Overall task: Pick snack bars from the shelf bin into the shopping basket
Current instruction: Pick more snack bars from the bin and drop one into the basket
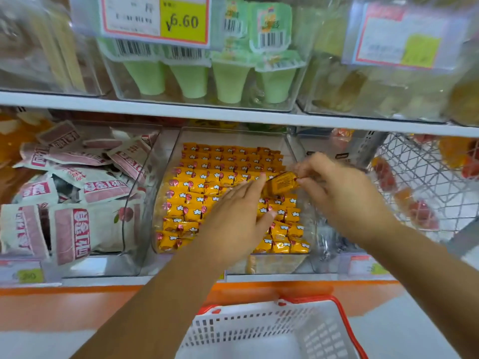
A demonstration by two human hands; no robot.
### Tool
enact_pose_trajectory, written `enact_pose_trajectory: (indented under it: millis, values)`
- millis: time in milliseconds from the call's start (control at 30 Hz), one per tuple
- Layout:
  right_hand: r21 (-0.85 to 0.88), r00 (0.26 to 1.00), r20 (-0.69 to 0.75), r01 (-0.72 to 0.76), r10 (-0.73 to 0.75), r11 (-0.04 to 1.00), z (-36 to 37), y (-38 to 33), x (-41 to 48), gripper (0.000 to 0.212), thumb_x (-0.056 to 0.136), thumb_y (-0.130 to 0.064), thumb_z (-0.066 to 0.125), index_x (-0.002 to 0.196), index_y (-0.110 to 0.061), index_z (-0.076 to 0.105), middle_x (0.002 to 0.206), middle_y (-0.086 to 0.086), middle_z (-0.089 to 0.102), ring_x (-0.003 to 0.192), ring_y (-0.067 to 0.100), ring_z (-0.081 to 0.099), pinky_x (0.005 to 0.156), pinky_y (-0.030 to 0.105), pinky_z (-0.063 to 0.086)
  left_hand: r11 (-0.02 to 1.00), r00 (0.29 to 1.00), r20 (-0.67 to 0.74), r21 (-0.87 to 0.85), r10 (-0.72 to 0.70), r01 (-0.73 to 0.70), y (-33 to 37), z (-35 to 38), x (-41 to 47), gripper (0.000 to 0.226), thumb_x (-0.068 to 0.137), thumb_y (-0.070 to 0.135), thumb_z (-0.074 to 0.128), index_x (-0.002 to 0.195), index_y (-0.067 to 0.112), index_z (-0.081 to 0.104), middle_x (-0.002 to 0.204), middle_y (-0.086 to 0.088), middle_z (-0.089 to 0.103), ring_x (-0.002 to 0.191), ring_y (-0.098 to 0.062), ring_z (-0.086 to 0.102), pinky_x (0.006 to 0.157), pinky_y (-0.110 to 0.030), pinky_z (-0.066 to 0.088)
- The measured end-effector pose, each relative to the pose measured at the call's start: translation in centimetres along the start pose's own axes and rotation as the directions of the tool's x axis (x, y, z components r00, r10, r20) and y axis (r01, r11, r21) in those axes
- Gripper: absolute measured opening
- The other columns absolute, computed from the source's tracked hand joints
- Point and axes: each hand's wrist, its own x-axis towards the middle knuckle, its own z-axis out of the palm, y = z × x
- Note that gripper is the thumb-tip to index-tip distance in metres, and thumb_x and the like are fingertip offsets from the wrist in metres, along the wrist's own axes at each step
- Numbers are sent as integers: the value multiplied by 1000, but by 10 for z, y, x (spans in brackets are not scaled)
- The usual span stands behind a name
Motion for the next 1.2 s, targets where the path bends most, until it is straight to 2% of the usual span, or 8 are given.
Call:
enact_pose_trajectory:
  millis: [100, 267, 400, 600, 700, 800, 1067, 1200]
  values:
    - [431, 984, -115, -71, 133, 900, -6, -15, -44, 26, 94, -9, 60, 85, -32, 51, 98, -22, 69, 91, -4, 67, 73, 14, 53, 983, 995, -103, -180, -3, -16, 13, 0, -27, 65, 100, 45, 45, 156, 35, 13, 157, 9, 31, 144, -13, 28, 116, -30, 27]
    - [863, 935, -49, -137, 351, 486, -13, -38, -99, 16, 94, 6, 53, 87, -9, 51, 100, -1, 74, 87, 14, 72, 76, 33, 60, 783, 991, -113, -621, -75, -12, 29, -4, -76, 34, 94, 34, 63, 121, 53, 53, 106, 18, 67, 97, -10, 67, 85, -35, 56]
    - [889, 893, 155, -312, 422, 334, -14, -47, -119, 11, 93, -6, 59, 92, -6, 48, 87, 17, 71, 80, 35, 73, 74, 46, 60, 636, 984, -82, -771, -156, 37, 36, -10, -105, 38, 90, 9, 68, 106, 43, 62, 96, 11, 73, 82, -14, 73, 60, -22, 53]
    - [914, 881, 300, -375, 365, 153, 1, -40, -132, 53, 51, -42, 89, 89, -14, 65, 95, 18, 74, 86, 36, 73, 73, 34, 60, 375, 962, 103, -906, -253, 196, 17, -14, -126, 27, 90, 12, 67, 114, 25, 65, 115, -4, 71, 95, -21, 74, 83, -35, 60]
    - [918, 882, 324, -381, 342, 114, 3, -34, -129, 33, 58, -30, 81, 87, -16, 74, 97, 16, 75, 88, 33, 74, 72, 30, 59, 295, 965, 112, -938, -239, 182, 11, -18, -125, 22, 90, 9, 63, 111, 15, 64, 108, -11, 74, 94, -29, 74, 81, -34, 61]
    - [918, 881, 337, -386, 331, 91, 2, -32, -122, 35, 69, -17, 69, 101, -3, 69, 100, 18, 74, 89, 34, 73, 70, 28, 59, 234, 969, 79, -963, -234, 135, 8, -19, -119, 32, 80, 14, 63, 112, 11, 67, 104, -18, 74, 95, -33, 73, 78, -32, 61]
    - [908, 881, 406, -418, 242, -1, -3, -26, -114, 47, 75, -7, 63, 121, 0, 62, 108, 24, 71, 99, 34, 71, 76, 26, 58, 229, 987, 85, -967, -137, 116, 4, -28, -111, 40, 77, 10, 59, 117, 18, 66, 106, -12, 75, 98, -26, 73, 78, -25, 59]
    - [919, 888, 360, -391, 288, 57, -1, -26, -115, 36, 70, -16, 71, 105, -10, 72, 101, 21, 73, 92, 34, 73, 73, 28, 59, 268, 979, 43, -958, -201, 97, 7, -29, -111, 30, 87, 8, 55, 108, 22, 70, 95, -13, 76, 92, -25, 74, 71, -21, 58]
